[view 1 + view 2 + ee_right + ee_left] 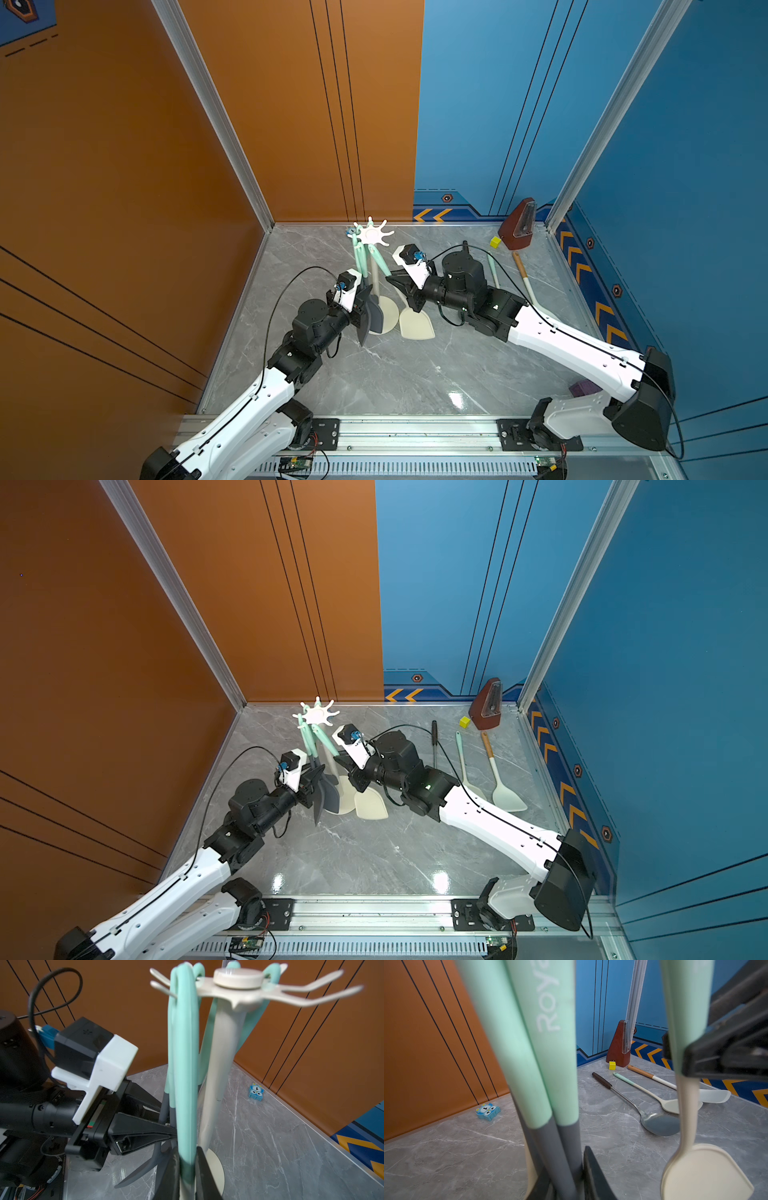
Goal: Take the spatula off the kitchen utensil rack
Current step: Take off the spatula from the rack.
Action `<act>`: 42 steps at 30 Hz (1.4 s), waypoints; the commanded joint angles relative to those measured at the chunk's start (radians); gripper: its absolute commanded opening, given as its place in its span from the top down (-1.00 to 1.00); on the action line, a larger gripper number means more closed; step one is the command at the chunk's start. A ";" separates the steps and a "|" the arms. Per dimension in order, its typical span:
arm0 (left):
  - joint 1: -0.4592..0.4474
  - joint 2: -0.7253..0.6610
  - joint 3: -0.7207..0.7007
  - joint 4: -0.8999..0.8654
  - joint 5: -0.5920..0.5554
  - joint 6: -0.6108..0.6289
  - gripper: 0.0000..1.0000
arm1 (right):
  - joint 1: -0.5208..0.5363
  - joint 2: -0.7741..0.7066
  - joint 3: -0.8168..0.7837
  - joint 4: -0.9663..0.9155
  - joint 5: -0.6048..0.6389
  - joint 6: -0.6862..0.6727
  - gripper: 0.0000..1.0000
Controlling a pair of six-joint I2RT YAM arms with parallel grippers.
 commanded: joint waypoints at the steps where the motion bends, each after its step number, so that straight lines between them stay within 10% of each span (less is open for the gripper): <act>1: -0.009 0.015 -0.007 -0.062 -0.008 0.013 0.53 | -0.018 -0.037 0.014 0.034 -0.101 0.057 1.00; 42: -0.008 0.019 -0.002 -0.061 -0.006 0.009 0.54 | -0.018 -0.086 -0.092 0.299 -0.313 0.254 1.00</act>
